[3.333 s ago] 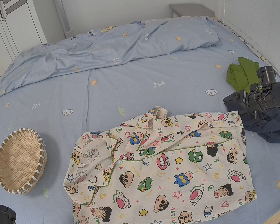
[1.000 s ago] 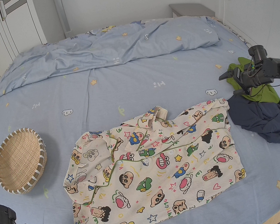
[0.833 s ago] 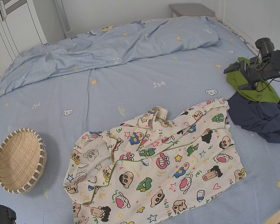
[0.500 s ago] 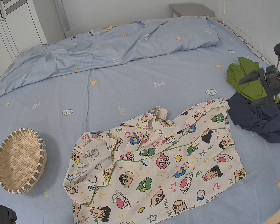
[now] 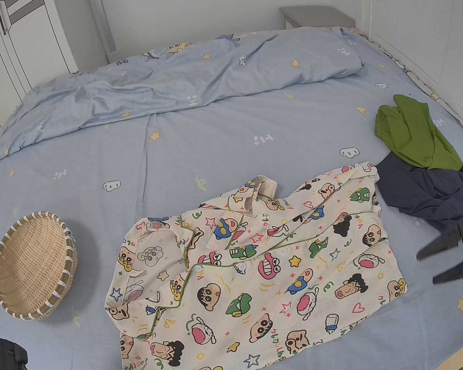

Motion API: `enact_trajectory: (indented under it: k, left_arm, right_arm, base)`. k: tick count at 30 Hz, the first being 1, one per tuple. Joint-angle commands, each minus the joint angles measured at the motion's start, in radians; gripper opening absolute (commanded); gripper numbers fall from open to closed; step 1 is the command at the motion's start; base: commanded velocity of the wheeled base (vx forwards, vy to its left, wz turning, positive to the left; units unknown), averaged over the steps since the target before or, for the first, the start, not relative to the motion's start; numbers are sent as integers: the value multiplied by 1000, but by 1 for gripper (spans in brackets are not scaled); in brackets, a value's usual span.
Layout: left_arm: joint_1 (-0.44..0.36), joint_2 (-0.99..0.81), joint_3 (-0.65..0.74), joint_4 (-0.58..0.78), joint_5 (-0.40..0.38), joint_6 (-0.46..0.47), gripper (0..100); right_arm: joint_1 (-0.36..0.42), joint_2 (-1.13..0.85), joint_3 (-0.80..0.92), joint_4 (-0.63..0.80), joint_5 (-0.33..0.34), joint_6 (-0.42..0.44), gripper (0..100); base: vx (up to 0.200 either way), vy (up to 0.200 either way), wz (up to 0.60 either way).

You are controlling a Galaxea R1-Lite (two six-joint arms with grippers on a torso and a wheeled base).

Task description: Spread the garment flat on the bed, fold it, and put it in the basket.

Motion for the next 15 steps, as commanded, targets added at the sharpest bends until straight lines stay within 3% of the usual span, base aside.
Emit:
enact_trajectory:
  k: [1, 5, 11, 15]
  left_arm:
    - [-3, 0, 6, -13, -2, -1, 0]
    - [-1, 0, 4, -13, -2, -1, 0]
    - [5, -3, 10, -35, -2, -1, 0]
    - [3, -1, 12, -35, -2, -1, 0]
  right_arm:
    - [19, -119, 328, -50, 52, -199, 100]
    - [46, -18, 356, -96, 52, -236, 100]
    - [82, 100, 385, -323, 44, -225, 100]
    - [82, 139, 359, -348, 43, -222, 100]
  base:
    - [0, 0, 0]
    - [0, 0, 0]
    - [0, 0, 0]
    - [0, 0, 0]
